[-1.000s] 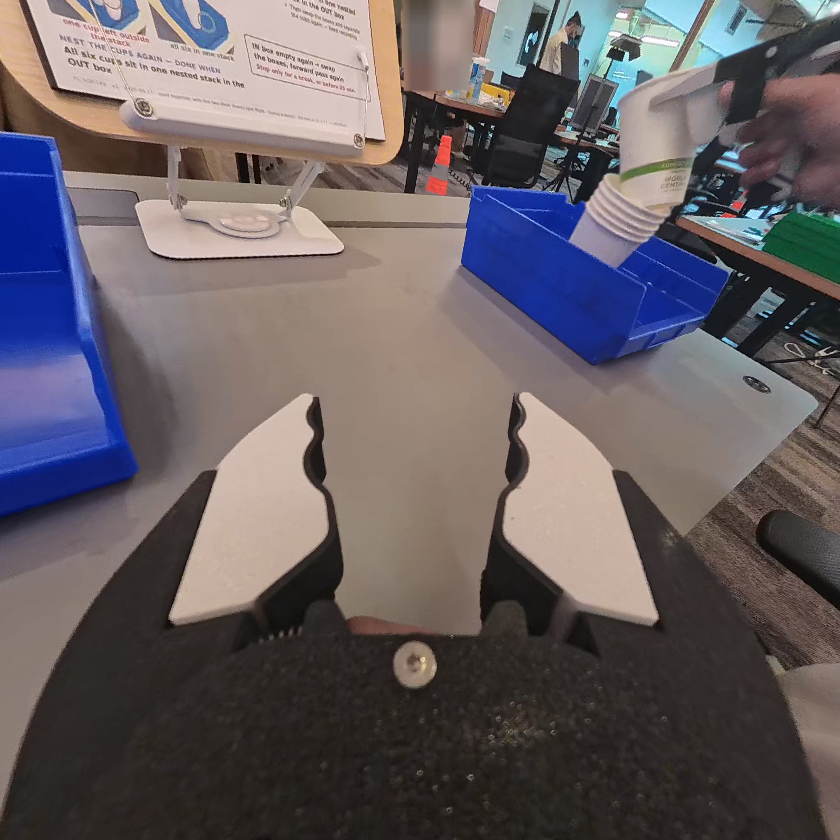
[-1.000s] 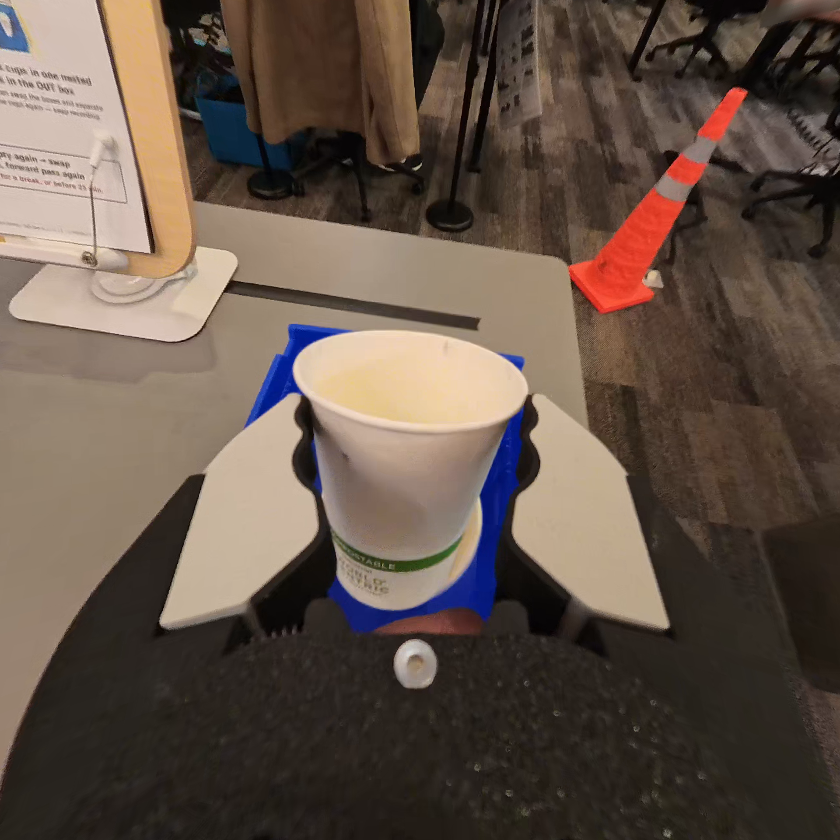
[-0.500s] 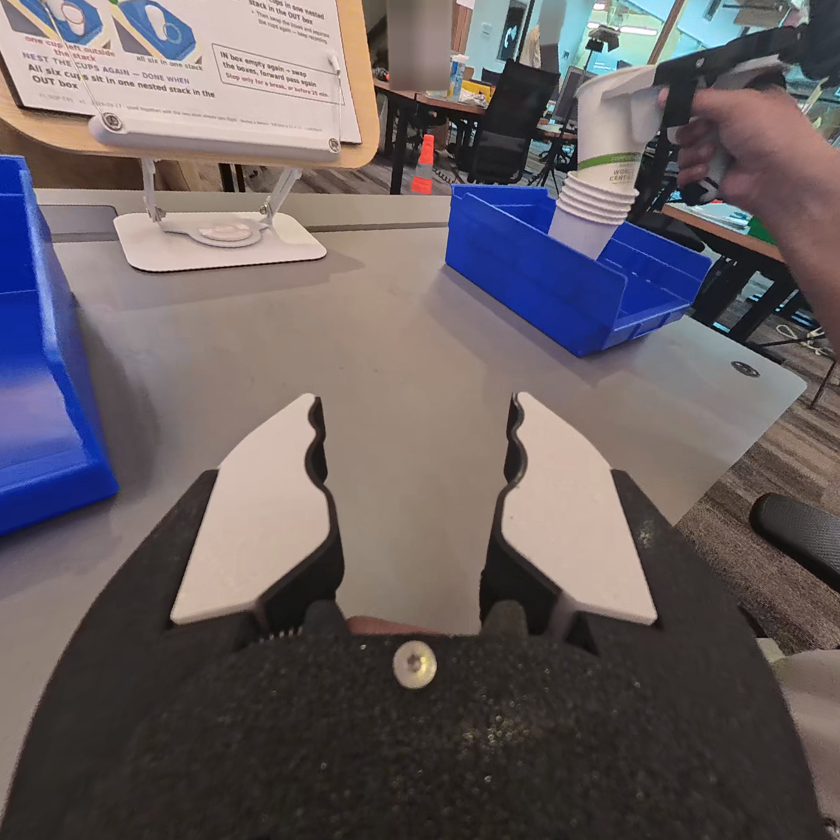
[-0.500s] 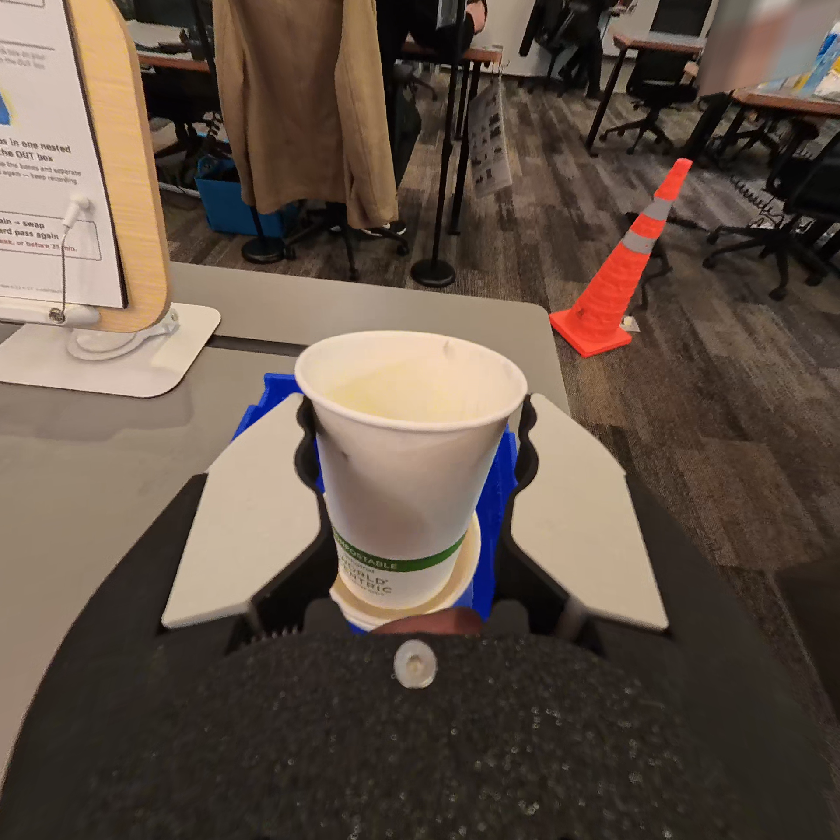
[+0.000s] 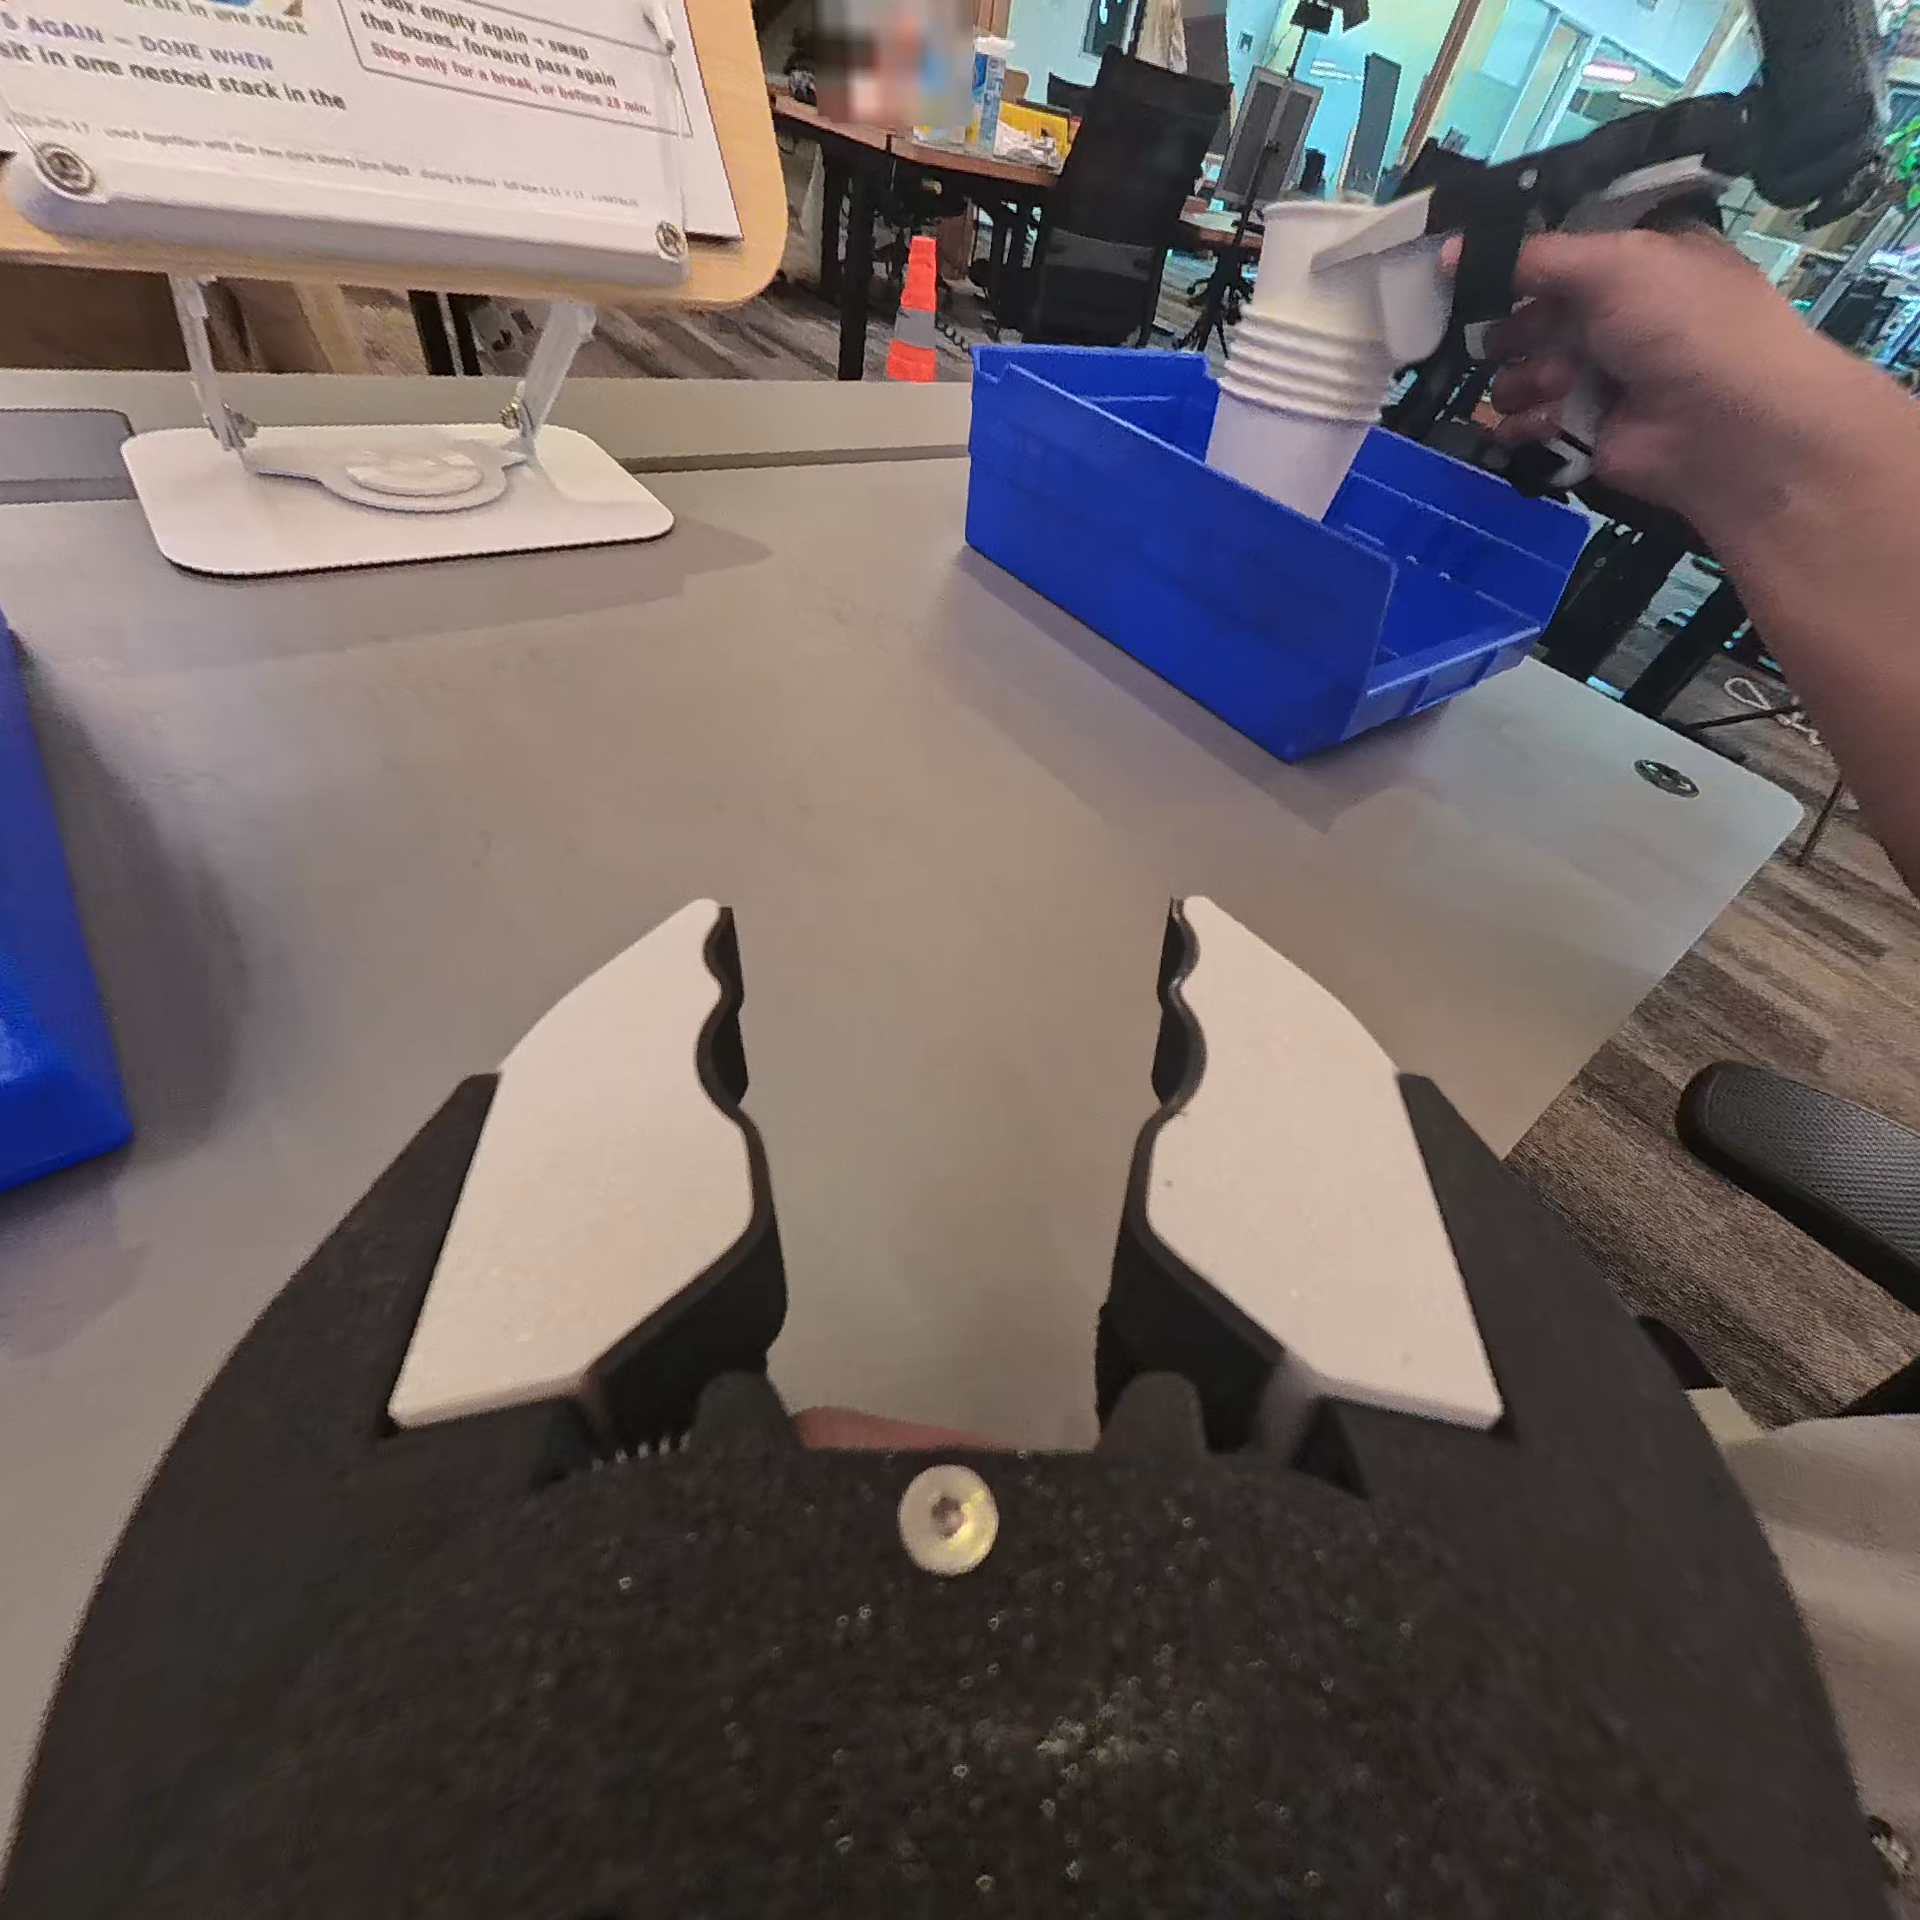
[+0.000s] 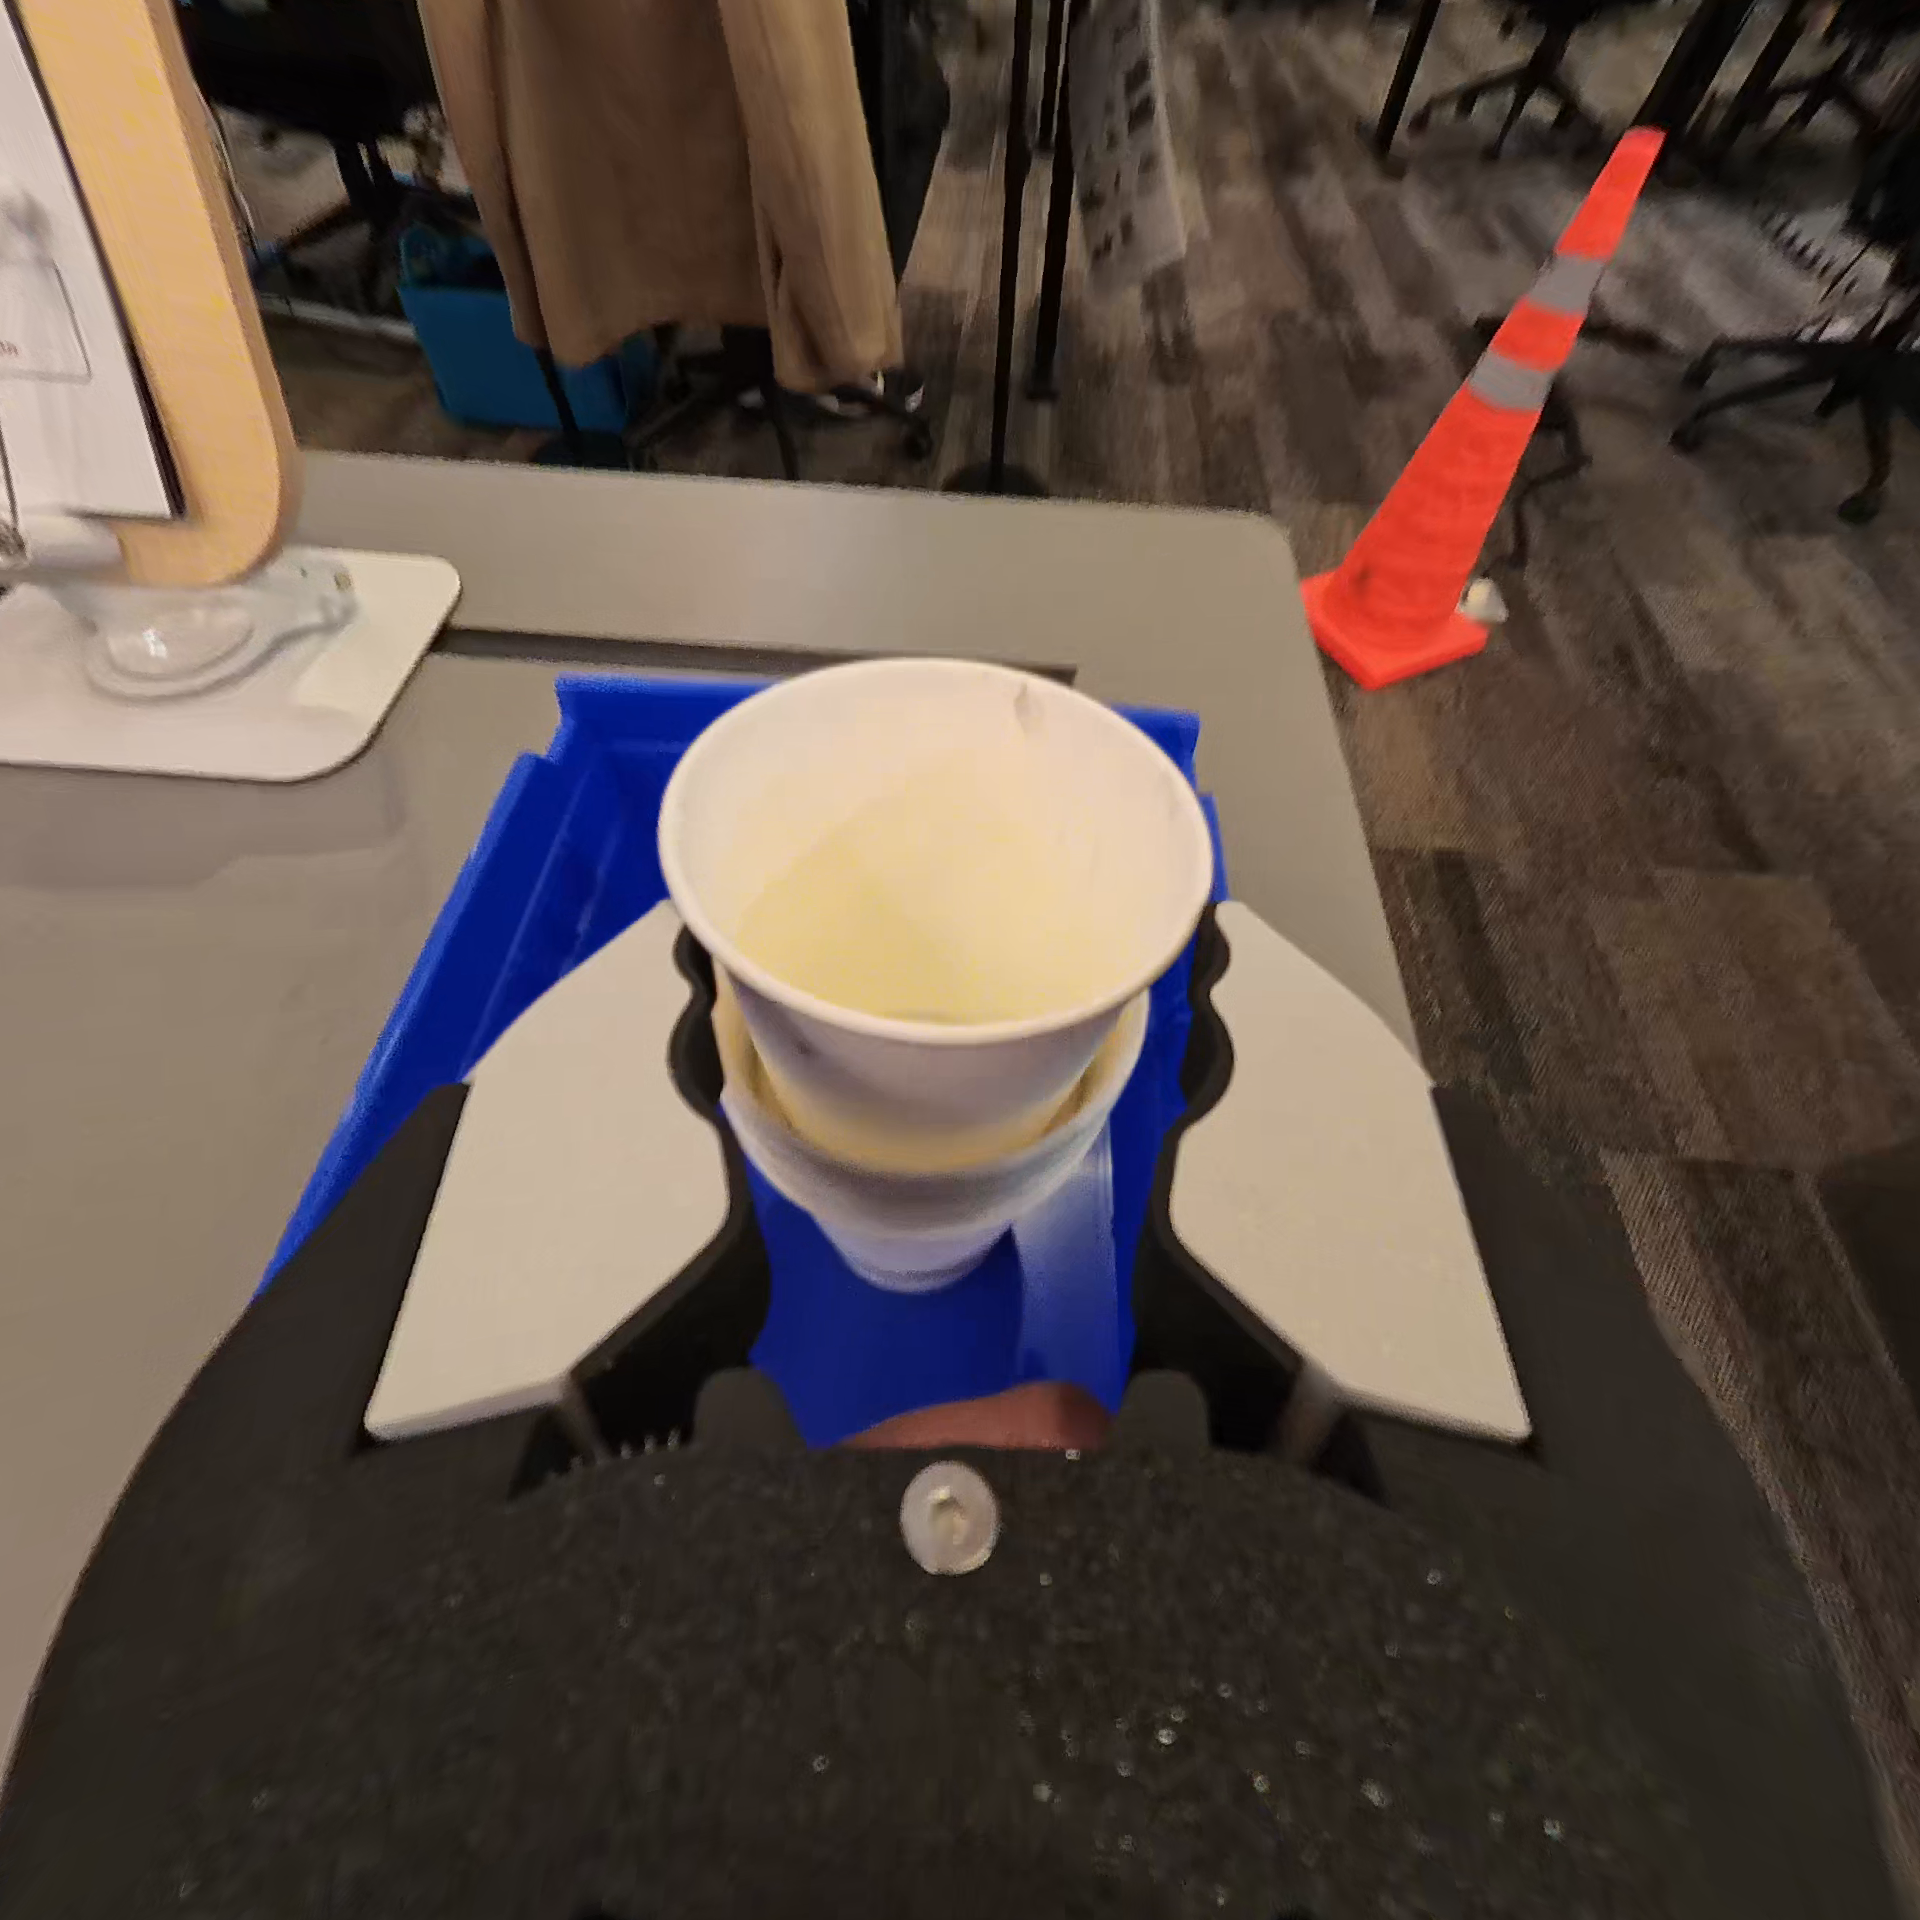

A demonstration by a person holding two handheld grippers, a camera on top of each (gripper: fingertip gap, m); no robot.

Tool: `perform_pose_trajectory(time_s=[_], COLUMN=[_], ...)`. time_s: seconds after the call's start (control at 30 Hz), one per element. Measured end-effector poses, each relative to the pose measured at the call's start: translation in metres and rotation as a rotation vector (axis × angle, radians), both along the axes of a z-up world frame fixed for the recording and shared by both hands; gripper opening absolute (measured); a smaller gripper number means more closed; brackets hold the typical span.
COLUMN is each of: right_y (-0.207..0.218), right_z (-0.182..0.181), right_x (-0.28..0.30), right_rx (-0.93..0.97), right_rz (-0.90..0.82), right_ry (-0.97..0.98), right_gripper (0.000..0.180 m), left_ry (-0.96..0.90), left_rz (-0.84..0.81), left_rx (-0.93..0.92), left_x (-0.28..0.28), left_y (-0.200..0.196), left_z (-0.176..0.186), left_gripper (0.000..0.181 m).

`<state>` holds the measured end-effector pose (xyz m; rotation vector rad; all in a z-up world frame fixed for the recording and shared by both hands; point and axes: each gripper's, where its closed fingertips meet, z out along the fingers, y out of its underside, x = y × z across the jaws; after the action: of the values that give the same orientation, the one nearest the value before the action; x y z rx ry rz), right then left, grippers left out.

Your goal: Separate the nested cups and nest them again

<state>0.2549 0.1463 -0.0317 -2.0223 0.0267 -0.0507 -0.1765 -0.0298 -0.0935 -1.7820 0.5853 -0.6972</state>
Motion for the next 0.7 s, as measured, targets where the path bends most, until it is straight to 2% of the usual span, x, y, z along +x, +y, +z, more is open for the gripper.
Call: perform_pose_trajectory(time_s=[0.13,0.27,0.33,0.47,0.57,0.7], right_y=[-0.009,-0.018,-0.026,-0.049,-0.075,-0.118], right_z=[-0.017,-0.018,-0.020,-0.015,0.001,0.011], right_x=[-0.003,-0.008,-0.012,-0.009,-0.028,-0.124], right_rx=[-0.091,-0.123,-0.163,-0.184,-0.090,0.148], right_rz=[0.036,0.096,0.155,0.166,0.168,0.311], right_ry=[0.002,-0.022,-0.055,-0.167,-0.204,0.036], right_gripper=[0.088,0.089,0.089,0.090,0.087,0.077], left_ry=[0.019,0.043,0.051,0.037,0.015,-0.020], left_rz=[-0.021,-0.040,-0.045,-0.028,0.026,0.147], left_rx=[-0.010,-0.008,-0.008,-0.004,0.014,0.053], left_x=[0.006,0.011,0.013,0.009,-0.002,-0.030], left_y=[-0.004,-0.007,-0.008,-0.007,0.000,0.014], left_z=[-0.006,-0.010,-0.011,-0.009,-0.002,0.011], left_gripper=[0.077,0.077,0.077,0.078,0.078,0.079])
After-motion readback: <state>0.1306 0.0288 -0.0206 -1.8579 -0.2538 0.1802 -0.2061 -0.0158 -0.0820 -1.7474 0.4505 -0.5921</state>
